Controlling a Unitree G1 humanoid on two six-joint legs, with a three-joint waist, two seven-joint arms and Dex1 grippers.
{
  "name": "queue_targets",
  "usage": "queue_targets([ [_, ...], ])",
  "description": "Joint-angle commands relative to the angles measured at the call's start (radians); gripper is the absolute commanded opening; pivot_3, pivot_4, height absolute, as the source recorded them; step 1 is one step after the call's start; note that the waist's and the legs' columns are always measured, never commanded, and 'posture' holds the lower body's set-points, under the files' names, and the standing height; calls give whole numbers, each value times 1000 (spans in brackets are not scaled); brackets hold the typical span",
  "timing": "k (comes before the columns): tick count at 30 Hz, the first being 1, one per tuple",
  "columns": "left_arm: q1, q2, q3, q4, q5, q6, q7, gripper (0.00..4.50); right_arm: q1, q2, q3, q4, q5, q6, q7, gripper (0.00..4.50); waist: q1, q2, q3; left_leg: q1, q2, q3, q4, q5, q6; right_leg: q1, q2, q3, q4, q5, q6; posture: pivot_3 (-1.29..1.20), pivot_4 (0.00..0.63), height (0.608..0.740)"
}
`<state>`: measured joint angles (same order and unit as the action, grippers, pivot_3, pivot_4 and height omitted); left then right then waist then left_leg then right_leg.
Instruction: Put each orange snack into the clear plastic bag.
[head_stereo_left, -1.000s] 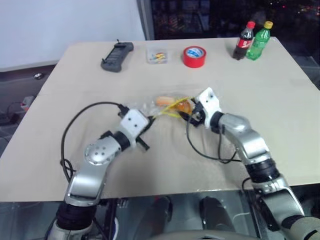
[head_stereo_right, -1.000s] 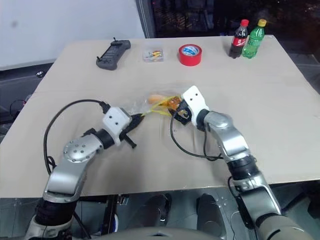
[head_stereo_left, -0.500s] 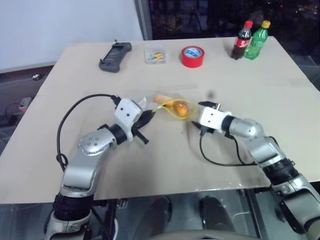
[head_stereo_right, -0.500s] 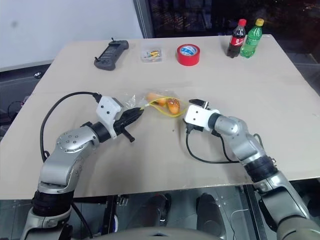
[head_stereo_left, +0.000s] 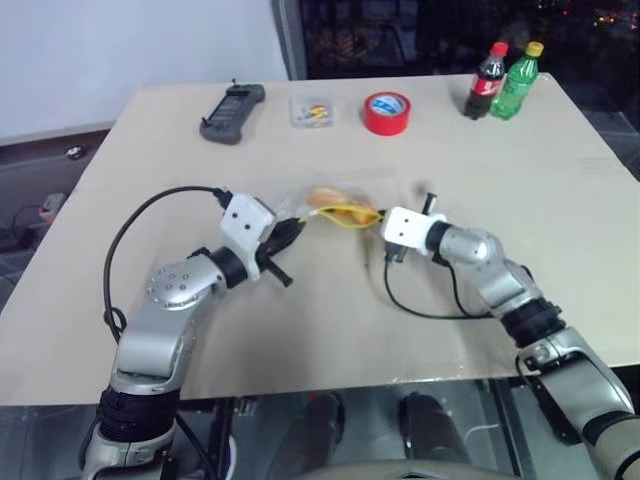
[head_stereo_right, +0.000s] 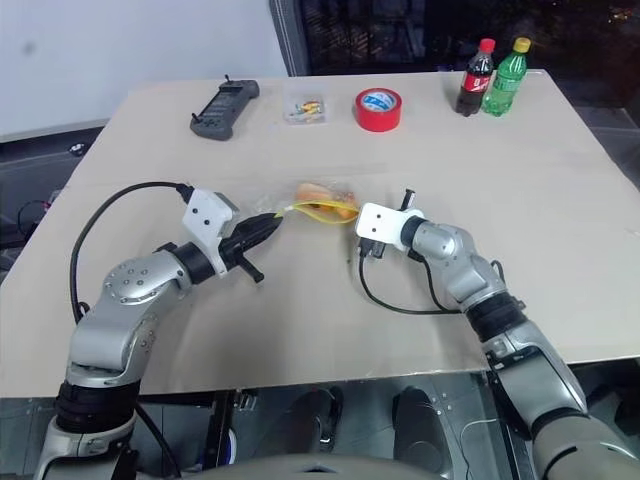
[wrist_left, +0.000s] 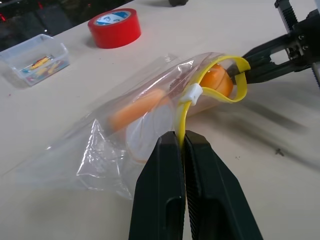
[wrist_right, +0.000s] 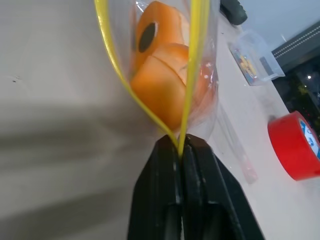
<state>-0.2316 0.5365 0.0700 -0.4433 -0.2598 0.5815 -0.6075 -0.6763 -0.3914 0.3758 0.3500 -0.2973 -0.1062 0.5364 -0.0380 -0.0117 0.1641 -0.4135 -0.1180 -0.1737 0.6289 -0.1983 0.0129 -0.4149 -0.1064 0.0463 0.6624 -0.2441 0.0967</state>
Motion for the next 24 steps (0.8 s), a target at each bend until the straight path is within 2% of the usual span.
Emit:
queue_targets([
  [1,-37,19,35,1,-17,-19,0,0,-57,-29,-68,-16,-4,-12,-36,62,0,0,0,0,0,0,0,0,0,0,0,0,0,0,0,0,150,740],
  [3,-109,22,33,77,1,-41,12,0,-113,-62,-91,24,-22,-18,-64,62,0,0,0,0,0,0,0,0,0,0,0,0,0,0,0,0,150,740],
  [7,-381,39,1,313,48,-147,4,0,-296,-180,-146,134,-69,-44,-136,62,9,-1,5,-2,-1,0,1,2,-3,-1,0,-3,0,1,-1,0,150,740],
  [11,-491,59,-23,422,73,-242,-26,0,-331,-263,-167,113,-60,-38,-108,62,3,-3,3,-2,-1,0,0,2,-4,0,0,-4,-2,1,-1,0,150,740],
  [14,-463,72,-66,420,116,-337,-40,0,-256,-320,-182,17,-39,-6,-55,62,-7,-3,3,-2,0,0,-5,2,-3,-1,-1,-1,-6,1,-1,0,150,740],
  [18,-337,51,-121,341,147,-398,-27,0,-65,-356,-194,-140,-14,64,-4,62,-8,-3,3,-3,0,2,-8,1,-2,-5,0,3,-6,1,-1,0,150,740],
  [24,-182,11,-167,247,173,-393,7,0,141,-357,-189,-320,30,185,70,62,-2,-2,4,-2,0,3,-6,1,-2,-5,0,4,-2,1,-1,0,150,740],
])
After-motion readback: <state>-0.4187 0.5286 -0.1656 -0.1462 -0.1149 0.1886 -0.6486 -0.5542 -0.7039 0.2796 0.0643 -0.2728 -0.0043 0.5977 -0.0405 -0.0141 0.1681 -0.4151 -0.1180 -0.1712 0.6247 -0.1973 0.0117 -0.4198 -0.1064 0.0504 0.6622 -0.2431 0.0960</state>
